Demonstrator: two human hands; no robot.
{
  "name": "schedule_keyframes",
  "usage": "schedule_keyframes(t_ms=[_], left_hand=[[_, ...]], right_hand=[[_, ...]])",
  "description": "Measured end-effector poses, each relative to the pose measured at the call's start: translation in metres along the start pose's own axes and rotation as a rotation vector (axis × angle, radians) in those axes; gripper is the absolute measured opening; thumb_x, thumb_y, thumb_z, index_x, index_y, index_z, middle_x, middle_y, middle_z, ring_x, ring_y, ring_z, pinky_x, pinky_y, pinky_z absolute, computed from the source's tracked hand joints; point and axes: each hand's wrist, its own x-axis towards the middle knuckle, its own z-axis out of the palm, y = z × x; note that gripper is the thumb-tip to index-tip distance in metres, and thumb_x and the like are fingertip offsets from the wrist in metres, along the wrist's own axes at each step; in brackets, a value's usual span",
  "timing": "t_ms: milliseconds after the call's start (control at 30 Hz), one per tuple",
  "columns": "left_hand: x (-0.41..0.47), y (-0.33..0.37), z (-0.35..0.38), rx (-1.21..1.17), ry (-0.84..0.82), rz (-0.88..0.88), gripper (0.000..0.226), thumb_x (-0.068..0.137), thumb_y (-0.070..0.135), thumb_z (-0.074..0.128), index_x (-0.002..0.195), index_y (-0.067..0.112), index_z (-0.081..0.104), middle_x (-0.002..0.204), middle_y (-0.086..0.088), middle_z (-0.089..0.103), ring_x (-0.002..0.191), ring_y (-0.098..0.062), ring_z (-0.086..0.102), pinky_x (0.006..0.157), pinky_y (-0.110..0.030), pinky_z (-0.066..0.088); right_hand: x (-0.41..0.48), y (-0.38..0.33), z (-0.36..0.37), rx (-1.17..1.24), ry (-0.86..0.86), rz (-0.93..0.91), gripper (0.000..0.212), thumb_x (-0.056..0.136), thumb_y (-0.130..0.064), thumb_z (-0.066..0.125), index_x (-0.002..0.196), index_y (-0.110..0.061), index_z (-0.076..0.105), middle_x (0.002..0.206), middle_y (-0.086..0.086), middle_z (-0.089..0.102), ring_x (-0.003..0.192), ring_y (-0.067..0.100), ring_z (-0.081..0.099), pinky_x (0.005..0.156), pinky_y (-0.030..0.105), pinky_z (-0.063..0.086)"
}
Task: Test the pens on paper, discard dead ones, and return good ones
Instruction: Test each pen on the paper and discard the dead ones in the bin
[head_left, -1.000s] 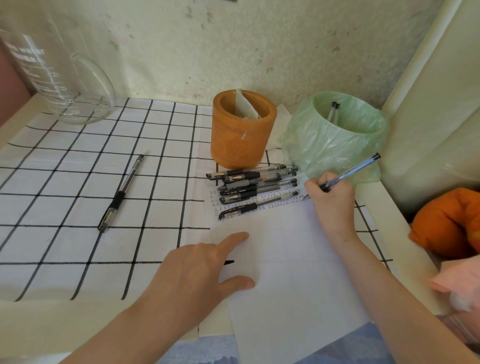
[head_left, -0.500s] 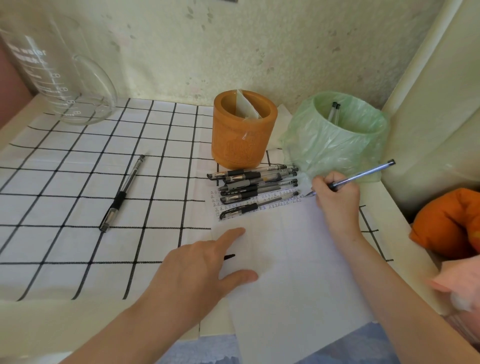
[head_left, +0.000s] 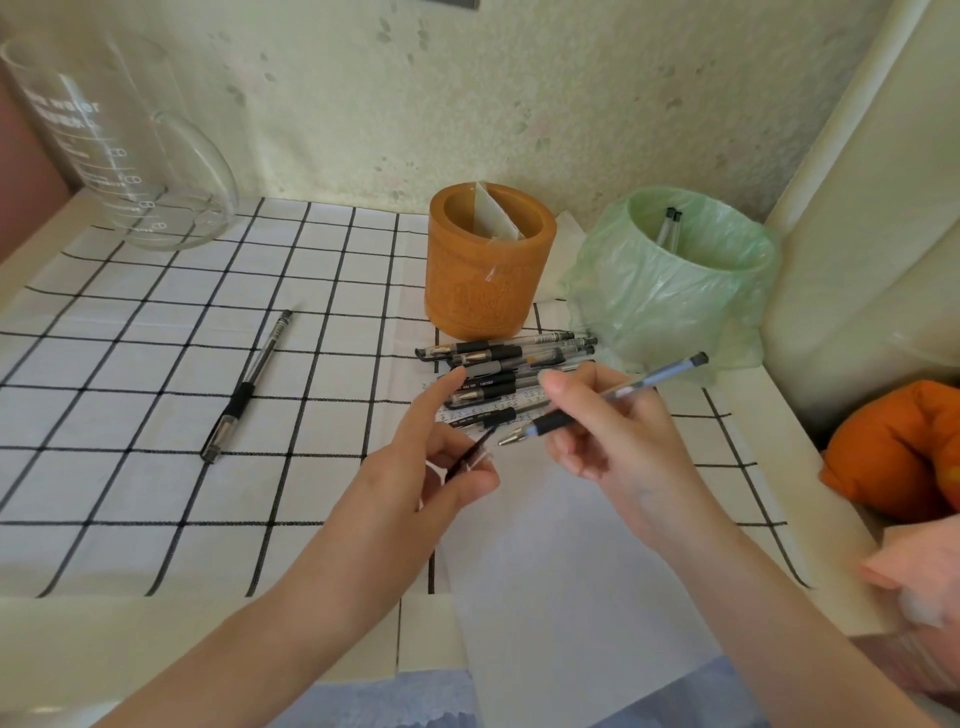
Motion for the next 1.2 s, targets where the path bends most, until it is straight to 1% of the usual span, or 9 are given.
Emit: schedule_keyframes(t_ms=[133, 300, 400, 467, 533, 700, 900, 1033, 1200], left_hand=[[0.0, 0.0, 0.0, 0.021, 0.011, 0.021, 0.069, 0.083, 0.024, 0.064, 0.137, 0.043, 0.026, 0.088, 0.018, 0.063, 0.07, -0.008, 0.052, 0.071, -0.007, 0.04], [0.001, 0.0, 0.001, 0.083, 0.011, 0.032, 0.059, 0.081, 0.027, 0.065, 0.127, 0.048, 0.033, 0.091, 0.02, 0.063, 0.075, -0.011, 0.053, 0.073, -0.009, 0.041], [0.002, -0.001, -0.003, 0.078, 0.025, 0.012, 0.022, 0.081, 0.036, 0.06, 0.102, 0.039, 0.059, 0.084, 0.02, 0.065, 0.07, -0.004, 0.059, 0.064, -0.009, 0.043], [0.003, -0.002, -0.006, 0.059, 0.025, -0.005, 0.023, 0.079, 0.047, 0.05, 0.08, 0.03, 0.066, 0.068, 0.014, 0.065, 0.053, -0.004, 0.056, 0.053, -0.009, 0.04], [0.002, -0.003, -0.007, 0.115, 0.02, 0.003, 0.034, 0.079, 0.052, 0.042, 0.073, 0.026, 0.064, 0.057, 0.014, 0.058, 0.048, -0.004, 0.05, 0.052, -0.01, 0.037], [-0.002, -0.006, -0.003, 0.315, 0.057, 0.02, 0.039, 0.077, 0.059, 0.025, 0.069, 0.031, 0.051, 0.055, 0.009, 0.049, 0.064, 0.003, 0.049, 0.059, -0.012, 0.035], [0.002, -0.001, -0.004, 0.463, 0.03, 0.012, 0.031, 0.092, 0.044, 0.029, 0.064, 0.032, 0.035, 0.057, 0.008, 0.046, 0.054, -0.005, 0.044, 0.056, -0.016, 0.034], [0.0, 0.003, -0.008, 0.442, 0.002, -0.003, 0.037, 0.077, 0.056, 0.014, 0.063, 0.031, 0.036, 0.056, 0.005, 0.045, 0.055, -0.008, 0.045, 0.056, -0.018, 0.034], [-0.001, 0.008, -0.013, 0.511, -0.001, -0.023, 0.033, 0.096, 0.039, 0.03, 0.065, 0.037, 0.042, 0.065, 0.012, 0.055, 0.075, -0.011, 0.057, 0.071, -0.029, 0.045]], right_hand=[[0.0, 0.002, 0.002, -0.052, 0.013, 0.011, 0.031, 0.085, -0.015, 0.064, 0.059, -0.014, 0.047, 0.044, 0.001, 0.049, 0.038, 0.013, 0.04, 0.036, 0.017, 0.026], [-0.003, 0.002, 0.005, -0.152, -0.09, 0.048, 0.023, 0.078, -0.023, 0.069, 0.058, -0.019, 0.057, 0.049, 0.004, 0.055, 0.04, 0.012, 0.046, 0.038, 0.016, 0.033], [-0.004, 0.003, 0.007, -0.102, -0.175, 0.061, 0.01, 0.073, -0.021, 0.069, 0.07, -0.014, 0.063, 0.055, 0.007, 0.06, 0.044, 0.014, 0.053, 0.039, 0.017, 0.035], [-0.004, 0.004, 0.009, -0.034, -0.172, 0.084, 0.009, 0.072, -0.017, 0.068, 0.072, -0.009, 0.065, 0.059, 0.008, 0.063, 0.05, 0.015, 0.058, 0.039, 0.018, 0.037], [-0.004, 0.005, 0.01, -0.011, -0.144, 0.138, 0.011, 0.072, -0.017, 0.068, 0.069, -0.006, 0.066, 0.06, 0.008, 0.065, 0.049, 0.014, 0.06, 0.039, 0.018, 0.037], [-0.003, 0.012, 0.011, -0.062, -0.132, 0.152, 0.013, 0.071, -0.019, 0.07, 0.07, -0.007, 0.069, 0.061, 0.008, 0.067, 0.047, 0.014, 0.06, 0.039, 0.017, 0.037], [-0.002, 0.01, 0.012, -0.105, -0.164, 0.042, 0.015, 0.072, -0.016, 0.07, 0.08, -0.004, 0.066, 0.061, 0.008, 0.067, 0.046, 0.012, 0.054, 0.04, 0.017, 0.038], [-0.002, 0.009, 0.015, -0.109, -0.193, 0.04, 0.016, 0.071, -0.017, 0.071, 0.079, -0.005, 0.066, 0.058, 0.008, 0.065, 0.041, 0.01, 0.046, 0.04, 0.016, 0.035], [0.0, 0.019, 0.026, -0.032, -0.09, 0.132, 0.028, 0.074, -0.029, 0.068, 0.078, -0.002, 0.062, 0.065, 0.013, 0.067, 0.044, 0.014, 0.051, 0.042, 0.019, 0.038]])
